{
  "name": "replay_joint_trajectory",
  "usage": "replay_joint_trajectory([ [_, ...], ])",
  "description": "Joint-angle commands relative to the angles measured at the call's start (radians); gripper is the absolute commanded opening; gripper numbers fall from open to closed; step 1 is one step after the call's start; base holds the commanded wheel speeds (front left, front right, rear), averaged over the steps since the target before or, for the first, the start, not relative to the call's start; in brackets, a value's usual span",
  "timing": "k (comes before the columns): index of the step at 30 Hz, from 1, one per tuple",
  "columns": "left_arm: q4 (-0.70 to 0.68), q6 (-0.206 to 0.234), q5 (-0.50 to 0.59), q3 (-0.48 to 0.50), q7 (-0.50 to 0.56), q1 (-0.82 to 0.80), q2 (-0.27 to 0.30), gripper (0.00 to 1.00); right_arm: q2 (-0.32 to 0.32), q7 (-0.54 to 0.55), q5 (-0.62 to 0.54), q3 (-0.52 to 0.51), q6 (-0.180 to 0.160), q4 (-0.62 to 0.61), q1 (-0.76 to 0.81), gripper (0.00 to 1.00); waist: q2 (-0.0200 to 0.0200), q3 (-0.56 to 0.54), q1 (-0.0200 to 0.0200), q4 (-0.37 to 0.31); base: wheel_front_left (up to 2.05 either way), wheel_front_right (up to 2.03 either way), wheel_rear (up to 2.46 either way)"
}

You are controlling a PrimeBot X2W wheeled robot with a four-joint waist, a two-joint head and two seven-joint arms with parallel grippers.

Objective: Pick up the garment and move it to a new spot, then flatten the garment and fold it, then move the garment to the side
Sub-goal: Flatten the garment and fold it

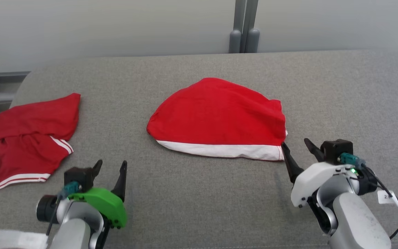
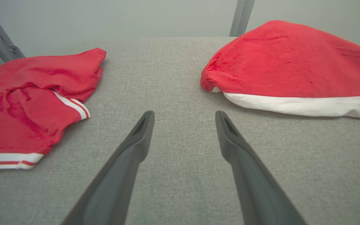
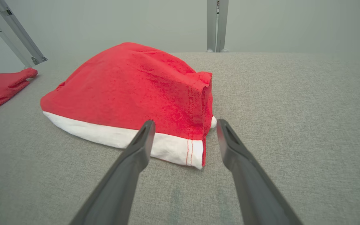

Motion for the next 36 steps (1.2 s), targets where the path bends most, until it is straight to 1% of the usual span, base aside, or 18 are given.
replay_joint_trajectory([
  [1,0.024,-0.007,-0.01,-0.009,0.026,-0.06,0.014,1.0,-0.004,0.029,-0.011,-0.016,0.0,0.001,-0.034,1.0,-0.0001,0.07,0.0,-0.013,0.0,0.0,0.0],
  [3,0.05,-0.015,-0.023,-0.024,0.042,-0.128,0.017,1.0,-0.002,0.063,-0.022,-0.021,0.0,0.007,-0.068,1.0,-0.0001,0.107,0.0,-0.021,0.0,0.0,0.0],
  [5,0.095,-0.023,-0.04,-0.061,0.068,-0.216,0.028,1.0,-0.003,0.113,-0.039,-0.02,0.0,0.022,-0.109,1.0,-0.0001,0.153,0.0,-0.031,0.0,0.0,0.0],
  [6,0.095,-0.023,-0.04,-0.061,0.068,-0.216,0.028,1.0,-0.003,0.113,-0.039,-0.02,0.0,0.022,-0.109,1.0,-0.0001,0.153,0.0,-0.031,0.0,0.0,0.0],
  [8,0.125,-0.024,-0.061,-0.094,0.084,-0.26,0.039,1.0,-0.003,0.143,-0.031,-0.01,0.0,0.03,-0.127,1.0,-0.0001,0.18,0.0,-0.04,0.0,0.0,0.0],
  [12,0.165,-0.024,-0.127,-0.186,0.111,-0.333,0.06,1.0,-0.003,0.171,-0.018,0.01,0.0,0.036,-0.148,1.0,-0.0001,0.221,0.0,-0.049,0.0,0.0,0.0],
  [16,0.2,-0.024,-0.182,-0.25,0.095,-0.38,0.072,1.0,-0.003,0.17,-0.013,0.018,0.0,0.041,-0.157,1.0,-0.0001,0.248,0.0,-0.051,0.0,0.0,0.0],
  [20,0.235,-0.024,-0.234,-0.296,0.077,-0.418,0.072,1.0,-0.002,0.169,-0.003,0.036,0.0,0.043,-0.161,1.0,-0.0001,0.26,0.0,-0.051,0.0,0.0,0.0],
  [31,0.299,-0.024,-0.339,-0.415,0.042,-0.489,0.073,1.0,-0.003,0.145,0.018,0.09,0.0,0.055,-0.173,1.0,-0.0001,0.265,0.0,-0.058,0.0,0.0,0.0],
  [32,0.301,-0.024,-0.351,-0.426,0.041,-0.49,0.072,0.83,-0.003,0.146,0.021,0.094,0.0,0.058,-0.172,0.92,-0.0001,0.264,0.0,-0.059,0.0,0.0,0.0],
  [33,0.302,-0.024,-0.367,-0.437,0.04,-0.491,0.071,0.58,-0.003,0.145,0.022,0.097,0.0,0.06,-0.171,0.8,-0.0001,0.262,0.0,-0.06,0.0,0.0,0.0],
  [34,0.303,-0.024,-0.379,-0.449,0.037,-0.492,0.071,0.45,-0.003,0.145,0.024,0.099,0.0,0.062,-0.17,0.76,-0.0001,0.261,0.0,-0.061,0.0,0.0,0.0],
  [35,0.304,-0.025,-0.39,-0.459,0.034,-0.495,0.072,0.37,-0.003,0.146,0.027,0.103,0.0,0.065,-0.169,0.51,-0.0001,0.26,0.0,-0.062,0.0,0.0,0.0],
  [36,0.305,-0.025,-0.399,-0.471,0.033,-0.497,0.072,0.24,-0.003,0.148,0.028,0.105,0.0,0.067,-0.168,0.35,-0.0001,0.259,0.0,-0.062,0.0,0.0,0.0],
])
